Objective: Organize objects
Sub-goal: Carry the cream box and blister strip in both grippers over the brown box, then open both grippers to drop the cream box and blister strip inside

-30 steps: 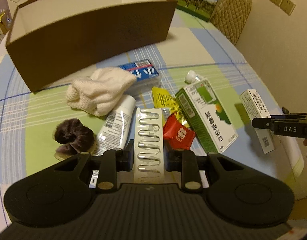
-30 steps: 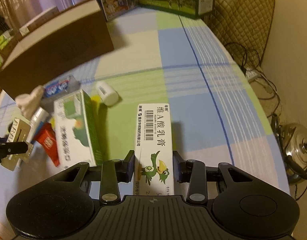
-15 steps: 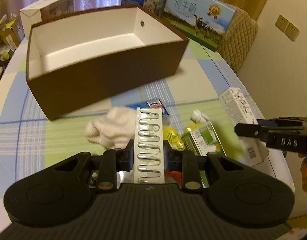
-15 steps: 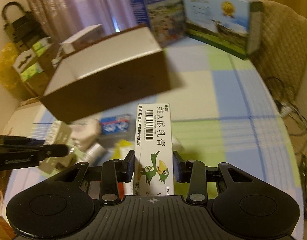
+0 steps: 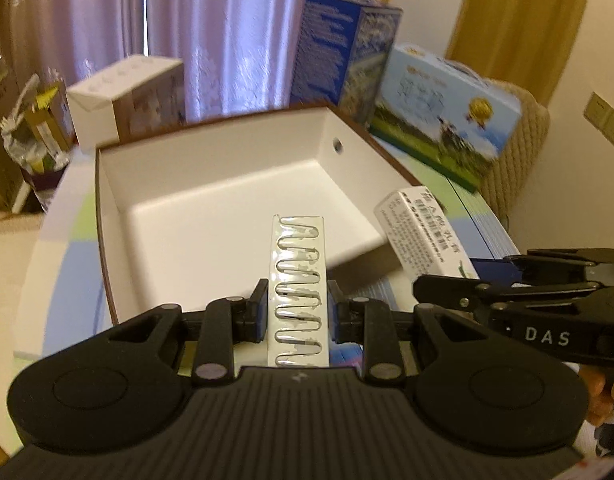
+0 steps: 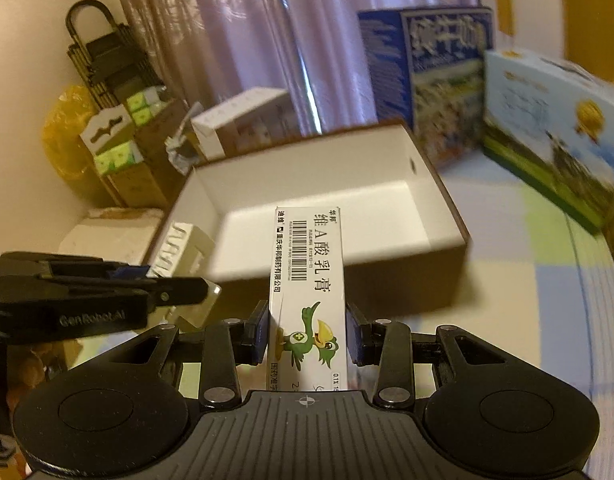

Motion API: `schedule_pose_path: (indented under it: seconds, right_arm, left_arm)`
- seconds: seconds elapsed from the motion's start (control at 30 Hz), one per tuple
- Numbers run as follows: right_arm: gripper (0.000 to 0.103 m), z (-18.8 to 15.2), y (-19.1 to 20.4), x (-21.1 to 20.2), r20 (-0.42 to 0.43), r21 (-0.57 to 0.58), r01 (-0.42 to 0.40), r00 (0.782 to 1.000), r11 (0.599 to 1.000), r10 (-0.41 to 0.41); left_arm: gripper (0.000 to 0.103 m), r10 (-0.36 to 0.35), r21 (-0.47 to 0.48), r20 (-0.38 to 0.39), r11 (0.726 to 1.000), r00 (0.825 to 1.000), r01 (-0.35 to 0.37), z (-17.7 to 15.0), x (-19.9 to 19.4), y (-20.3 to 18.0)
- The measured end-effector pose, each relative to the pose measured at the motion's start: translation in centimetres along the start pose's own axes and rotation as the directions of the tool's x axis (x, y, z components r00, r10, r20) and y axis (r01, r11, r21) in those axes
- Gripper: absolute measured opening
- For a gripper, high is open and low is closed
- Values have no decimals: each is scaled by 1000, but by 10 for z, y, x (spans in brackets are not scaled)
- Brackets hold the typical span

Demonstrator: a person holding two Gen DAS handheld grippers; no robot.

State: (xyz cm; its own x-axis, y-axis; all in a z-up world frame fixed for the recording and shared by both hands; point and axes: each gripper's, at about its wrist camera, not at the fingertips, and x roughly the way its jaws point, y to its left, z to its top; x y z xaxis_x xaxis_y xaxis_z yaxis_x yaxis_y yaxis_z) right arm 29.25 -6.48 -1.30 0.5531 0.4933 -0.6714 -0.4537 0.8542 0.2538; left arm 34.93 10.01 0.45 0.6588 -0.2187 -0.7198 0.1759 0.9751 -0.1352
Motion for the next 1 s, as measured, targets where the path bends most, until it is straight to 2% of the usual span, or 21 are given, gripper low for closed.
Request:
schedule_pose_path:
  seconds: [0.13,0.33,0.7,0.9,1.0]
  right_arm:
    - [35,37,2,27,27,-14,-11,1000,1000,11]
    - [35,71,1,69,19,-39,8,1000,999,-7]
    - [35,71,-25,143,-91,1,47,995,999,-47]
    - [36,62,-35,166,-153,-4,74,986,997,-73]
    - [35,58,-42,172,-151,19,91,985,996,-87]
  left_arm:
    - [23,26,-13,24,1000,999,-25,30,16,17]
    - [23,51,-46,5,998,999,-51,59,51,40]
    - [23,28,-160,-144,986,989,-51,48,125,60]
    - [23,8,-186,-191,982,981,-44,37,143,59]
    - [23,3,-188,-201,981,980,-42,35,148,60]
